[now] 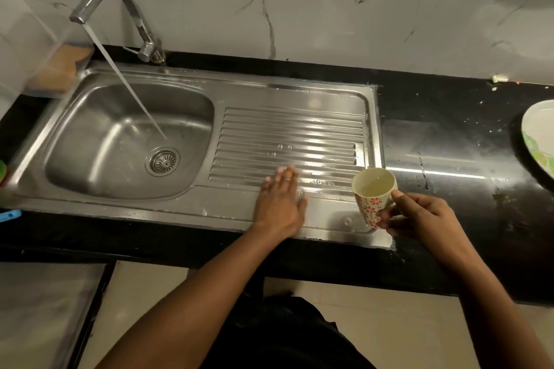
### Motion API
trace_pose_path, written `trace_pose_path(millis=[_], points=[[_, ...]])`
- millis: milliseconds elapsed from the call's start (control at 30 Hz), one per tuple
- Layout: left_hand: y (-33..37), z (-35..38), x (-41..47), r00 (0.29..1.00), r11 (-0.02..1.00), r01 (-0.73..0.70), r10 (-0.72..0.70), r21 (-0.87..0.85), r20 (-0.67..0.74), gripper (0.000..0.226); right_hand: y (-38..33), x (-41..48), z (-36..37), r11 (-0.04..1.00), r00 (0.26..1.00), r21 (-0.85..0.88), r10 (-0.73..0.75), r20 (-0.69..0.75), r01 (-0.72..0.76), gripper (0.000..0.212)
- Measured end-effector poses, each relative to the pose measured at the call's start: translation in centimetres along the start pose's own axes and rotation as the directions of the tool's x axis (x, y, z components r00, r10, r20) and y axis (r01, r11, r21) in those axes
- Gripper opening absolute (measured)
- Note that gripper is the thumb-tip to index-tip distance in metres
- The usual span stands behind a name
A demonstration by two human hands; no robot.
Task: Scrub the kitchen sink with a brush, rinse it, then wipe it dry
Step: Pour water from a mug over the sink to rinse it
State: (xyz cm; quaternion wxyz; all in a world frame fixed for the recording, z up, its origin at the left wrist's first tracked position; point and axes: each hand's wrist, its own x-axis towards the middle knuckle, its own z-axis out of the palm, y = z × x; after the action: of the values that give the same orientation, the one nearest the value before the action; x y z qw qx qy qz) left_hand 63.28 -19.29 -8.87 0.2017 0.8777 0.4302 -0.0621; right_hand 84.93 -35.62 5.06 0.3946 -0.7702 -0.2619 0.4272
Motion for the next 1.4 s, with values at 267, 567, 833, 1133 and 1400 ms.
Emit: trace_pose_path(millis=[267, 567, 833, 1133, 1400], points=[[1.9, -0.2, 1.3, 0.997, 0.999, -0.028, 0.025, 0.039, 0.068, 0.081, -1.1, 2.0, 2.3, 0.979, 0.996, -0.199, -0.059, -0.066, 0.045, 0.033], [4.3, -0.9, 4.3, 0.983, 0.983, -0.167, 0.161, 0.077, 0.086, 0.068, -3.0, 3.9, 3.5, 0.974, 0.994, -0.203, -0.106, -0.028, 0.098, 0.037], [-0.2, -1.7, 3.9, 0.998, 0.999, -0.028, 0.025, 0.035, 0.064, 0.070, -2.3, 3.5, 1.8, 0.999, 0.995, 0.036, 0.032, -0.094, -0.029, 0.037], [7.2, -1.5, 7.6, 0.951, 0.965, -0.250, 0.229, 0.079, 0.209, 0.069, -2.6, 3.0, 2.6, 1.000, 0.993, 0.004, 0.009, -0.116, -0.008, 0.035], [-4.3, -2.1, 1.9, 1.000, 1.000, -0.024, 0.024, 0.002, 0.010, 0.067, -3.4, 4.7, 6.2, 0.863, 0.980, -0.487, -0.187, -0.063, 0.133, 0.040]])
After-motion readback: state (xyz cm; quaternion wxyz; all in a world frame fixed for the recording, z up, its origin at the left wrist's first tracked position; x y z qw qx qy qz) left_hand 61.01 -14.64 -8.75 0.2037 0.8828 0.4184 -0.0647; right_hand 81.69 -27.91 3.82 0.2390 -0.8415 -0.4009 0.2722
